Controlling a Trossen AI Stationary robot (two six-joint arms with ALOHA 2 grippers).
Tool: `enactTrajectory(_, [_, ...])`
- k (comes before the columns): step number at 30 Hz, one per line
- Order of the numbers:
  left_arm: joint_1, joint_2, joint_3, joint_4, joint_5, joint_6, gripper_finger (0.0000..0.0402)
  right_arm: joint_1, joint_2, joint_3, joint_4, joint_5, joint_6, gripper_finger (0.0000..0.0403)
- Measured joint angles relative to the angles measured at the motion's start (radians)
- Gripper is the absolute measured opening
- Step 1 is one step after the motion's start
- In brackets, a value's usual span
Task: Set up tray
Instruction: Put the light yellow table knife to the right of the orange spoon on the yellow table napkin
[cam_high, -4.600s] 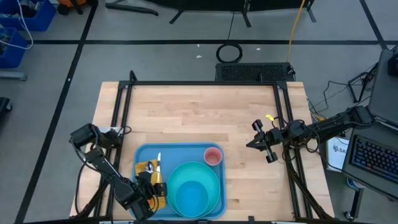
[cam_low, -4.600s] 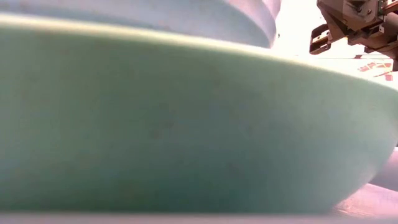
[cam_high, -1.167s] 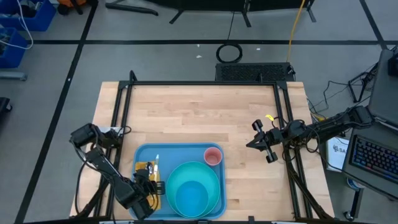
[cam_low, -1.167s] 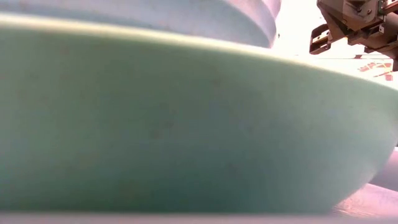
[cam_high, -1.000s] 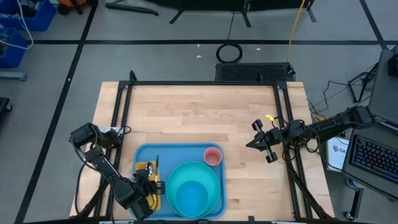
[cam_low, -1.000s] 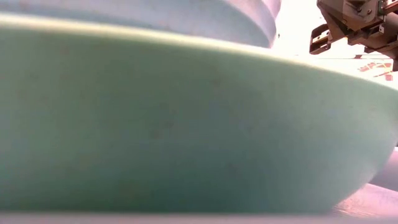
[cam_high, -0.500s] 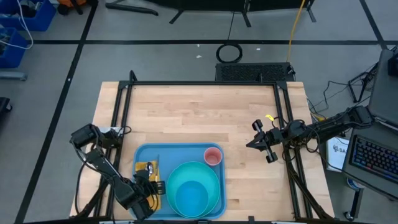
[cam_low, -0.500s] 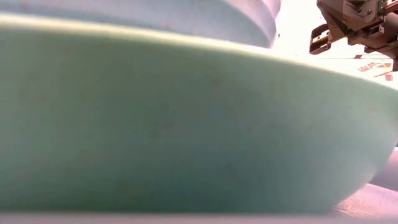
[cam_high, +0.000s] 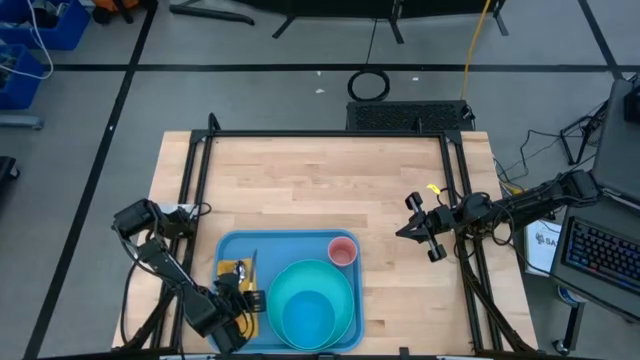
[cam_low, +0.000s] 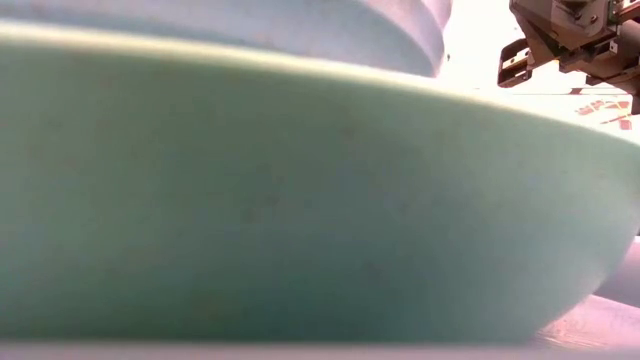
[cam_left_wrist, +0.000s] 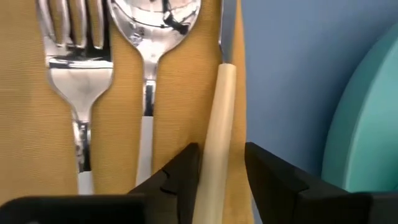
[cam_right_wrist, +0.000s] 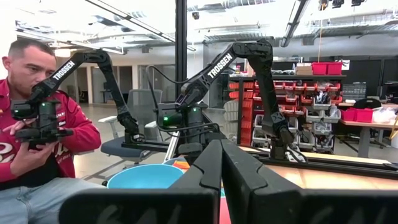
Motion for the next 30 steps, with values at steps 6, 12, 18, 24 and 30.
enactTrajectory(6, [0.006, 0.0, 0.031, -0.048, -0.012, 0.063, 0.0132, 0.0, 0.0, 0.0, 0.0, 0.0, 0.0, 0.0])
enactTrajectory(12, [0.008, 0.0, 0.045, -0.067, -0.031, 0.081, 0.0138, 0.0, 0.0, 0.0, 0.0, 0.0, 0.0, 0.0])
enactTrajectory(18, [0.008, 0.0, 0.046, -0.071, -0.009, 0.045, 0.0143, 0.0, 0.0, 0.0, 0.0, 0.0, 0.0, 0.0])
enactTrajectory(24, [-0.007, 0.0, 0.046, -0.074, 0.017, 0.004, 0.0149, 0.0, 0.0, 0.0, 0.0, 0.0, 0.0, 0.0])
enactTrajectory(30, [-0.006, 0.0, 0.108, -0.165, -0.06, 0.108, 0.0143, 0.0, 0.0, -0.001, 0.0, 0.0, 0.0, 0.0])
